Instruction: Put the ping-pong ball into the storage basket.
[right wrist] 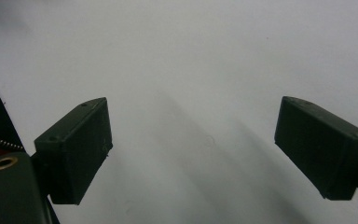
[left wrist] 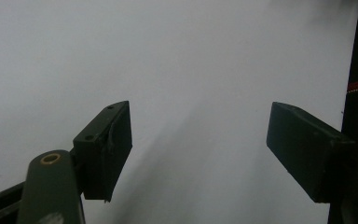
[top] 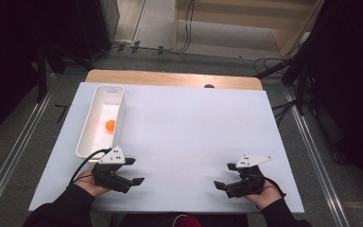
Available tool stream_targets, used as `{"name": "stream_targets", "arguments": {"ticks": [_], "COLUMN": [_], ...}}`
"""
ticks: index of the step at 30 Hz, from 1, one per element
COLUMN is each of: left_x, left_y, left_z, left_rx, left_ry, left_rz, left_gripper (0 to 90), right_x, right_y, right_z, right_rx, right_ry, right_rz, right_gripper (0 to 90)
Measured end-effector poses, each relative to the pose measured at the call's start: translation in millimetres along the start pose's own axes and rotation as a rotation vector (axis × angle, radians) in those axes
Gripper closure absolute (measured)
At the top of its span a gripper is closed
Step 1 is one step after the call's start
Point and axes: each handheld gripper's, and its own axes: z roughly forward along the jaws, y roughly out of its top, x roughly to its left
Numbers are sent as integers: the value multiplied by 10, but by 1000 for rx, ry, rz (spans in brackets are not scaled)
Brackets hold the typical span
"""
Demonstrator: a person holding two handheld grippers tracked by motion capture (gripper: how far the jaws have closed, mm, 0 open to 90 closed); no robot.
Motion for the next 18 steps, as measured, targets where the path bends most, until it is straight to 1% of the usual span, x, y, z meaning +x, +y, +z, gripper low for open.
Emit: {"name": "stream_targets", "arguments": {"ticks": [18], "left_x": [-5], "left_y": [-1], "left_z": [14], "left_rx": [3], "left_ry": [0], "left_rz": [1], "left_gripper": [227], "right_x": [1], "right_y": [-1], "right_z": [7], "right_rx": [5], "right_ry": [-2], "right_rz": [-5], "right_gripper": [98]}}
